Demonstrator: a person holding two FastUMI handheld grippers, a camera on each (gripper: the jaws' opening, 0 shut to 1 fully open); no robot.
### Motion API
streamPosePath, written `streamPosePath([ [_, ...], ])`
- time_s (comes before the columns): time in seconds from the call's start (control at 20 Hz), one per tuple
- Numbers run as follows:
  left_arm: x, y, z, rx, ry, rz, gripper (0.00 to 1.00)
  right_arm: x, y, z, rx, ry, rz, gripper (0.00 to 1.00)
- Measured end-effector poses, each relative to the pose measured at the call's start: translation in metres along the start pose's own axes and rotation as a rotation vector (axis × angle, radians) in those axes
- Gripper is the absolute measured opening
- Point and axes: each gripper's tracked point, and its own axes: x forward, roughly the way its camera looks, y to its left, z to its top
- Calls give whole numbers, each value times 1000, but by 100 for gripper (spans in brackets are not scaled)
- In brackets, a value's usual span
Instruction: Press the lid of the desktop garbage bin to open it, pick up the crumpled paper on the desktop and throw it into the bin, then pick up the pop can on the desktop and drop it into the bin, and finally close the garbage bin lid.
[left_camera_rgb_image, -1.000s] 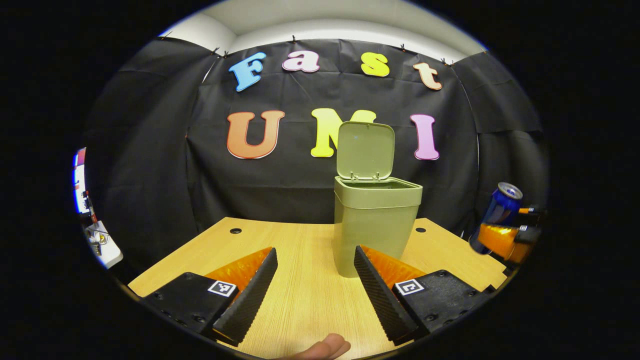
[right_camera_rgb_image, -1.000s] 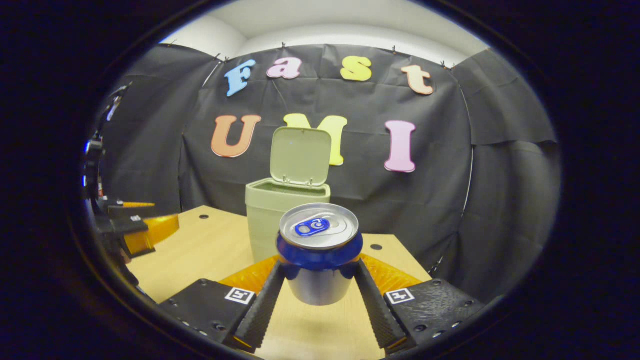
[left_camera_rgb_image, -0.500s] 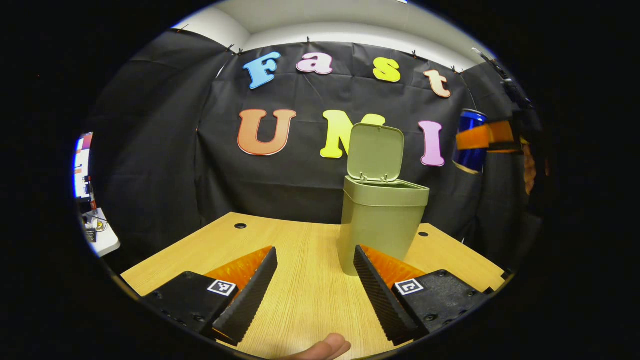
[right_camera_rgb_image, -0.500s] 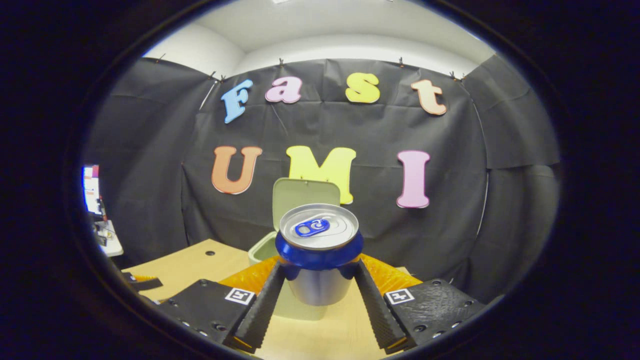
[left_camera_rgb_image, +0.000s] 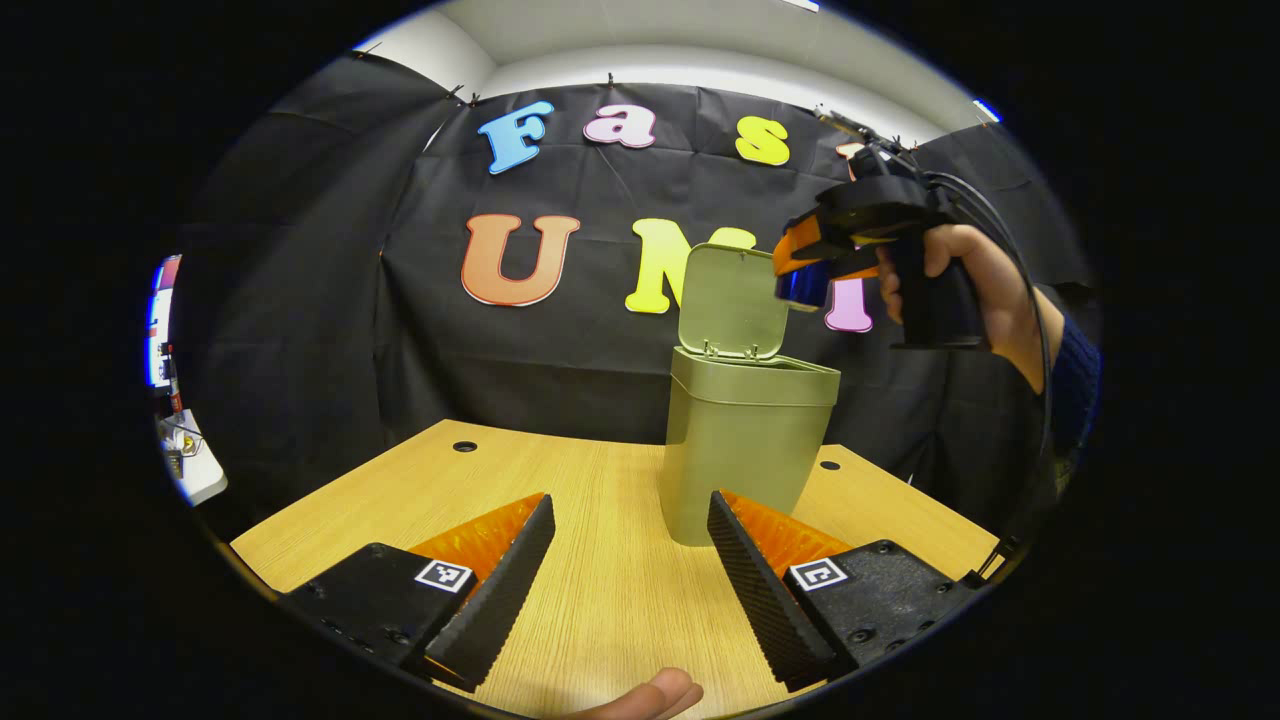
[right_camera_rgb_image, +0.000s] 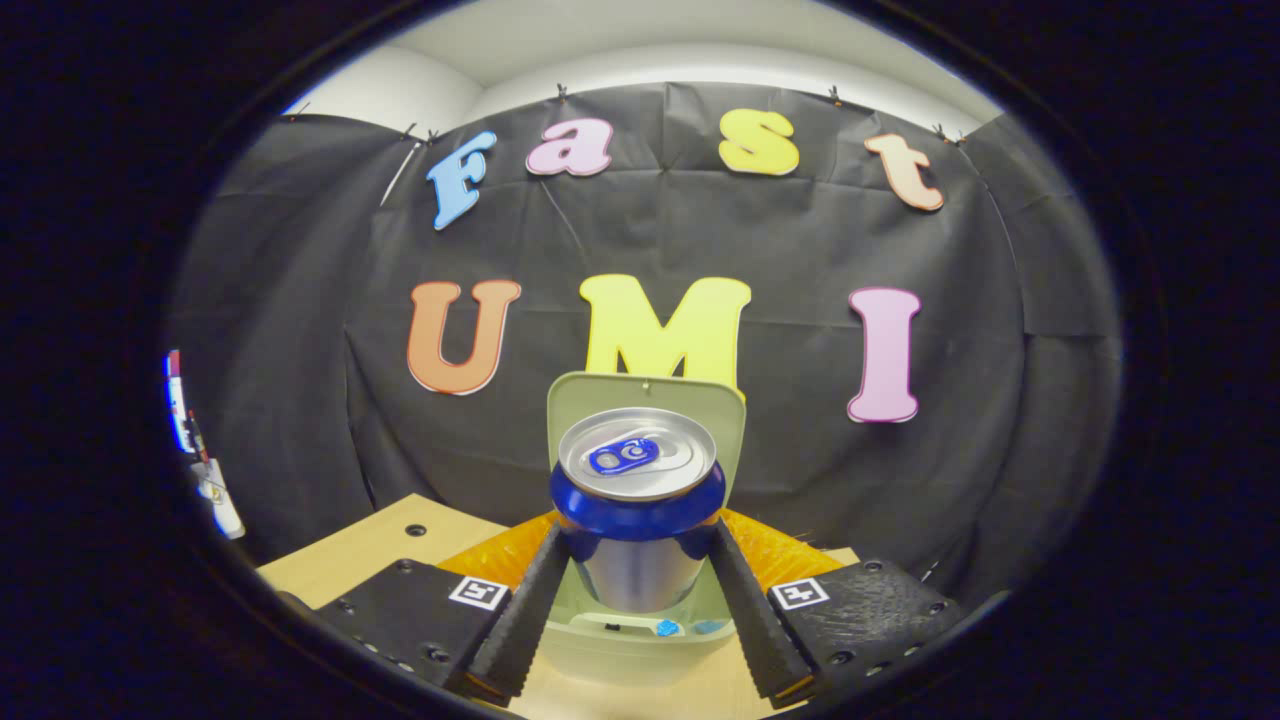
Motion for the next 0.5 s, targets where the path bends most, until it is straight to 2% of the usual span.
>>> streamPosePath([
  [0.25, 3, 5, -2, 2, 5, 6, 99, 42, -12, -38, 49, 131, -15, 81],
  [0.5, 5, 6, -5, 7, 12, 1, 99, 51, -16, -51, 67, 164, -22, 81],
])
